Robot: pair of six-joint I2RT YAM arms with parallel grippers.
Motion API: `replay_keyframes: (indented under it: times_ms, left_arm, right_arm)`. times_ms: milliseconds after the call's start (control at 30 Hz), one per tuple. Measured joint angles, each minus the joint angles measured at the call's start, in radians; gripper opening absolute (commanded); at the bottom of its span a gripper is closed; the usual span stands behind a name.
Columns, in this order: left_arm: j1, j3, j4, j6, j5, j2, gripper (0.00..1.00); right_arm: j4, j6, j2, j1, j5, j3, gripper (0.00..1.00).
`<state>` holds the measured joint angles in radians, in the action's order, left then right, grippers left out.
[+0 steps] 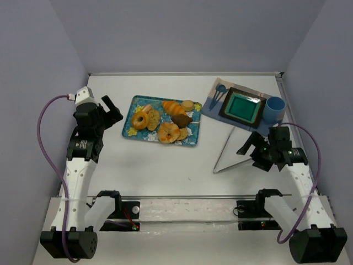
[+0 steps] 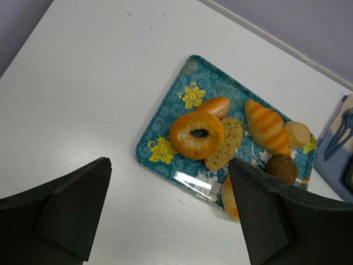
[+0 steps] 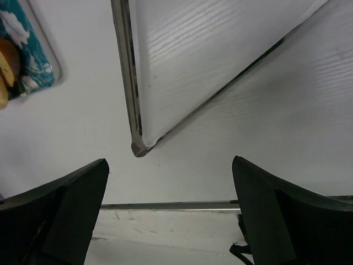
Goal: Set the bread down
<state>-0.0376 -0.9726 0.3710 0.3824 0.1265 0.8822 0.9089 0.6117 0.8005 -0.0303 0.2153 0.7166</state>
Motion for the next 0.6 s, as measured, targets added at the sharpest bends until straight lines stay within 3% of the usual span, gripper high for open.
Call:
replay_keyframes:
  times_ms: [133,267,600]
  left_arm:
    - [0.000,0.000,0.000,0.001,0.002,0.000,0.99]
    - [0.000,0.000,0.000,0.001,0.006,0.001,0.99]
    - [0.000,0.000,-0.005,0.002,0.014,0.019,0.99]
  right_arm:
    - [-0.040,0.111,0.117,0.250,-0.093,-0.012,1.00]
    - [-0.101,0.224,0.272,0.388,-0.180,-0.011,1.00]
    - [-0.151,0.377,0.507,0.494,-0.351,0.073,1.00]
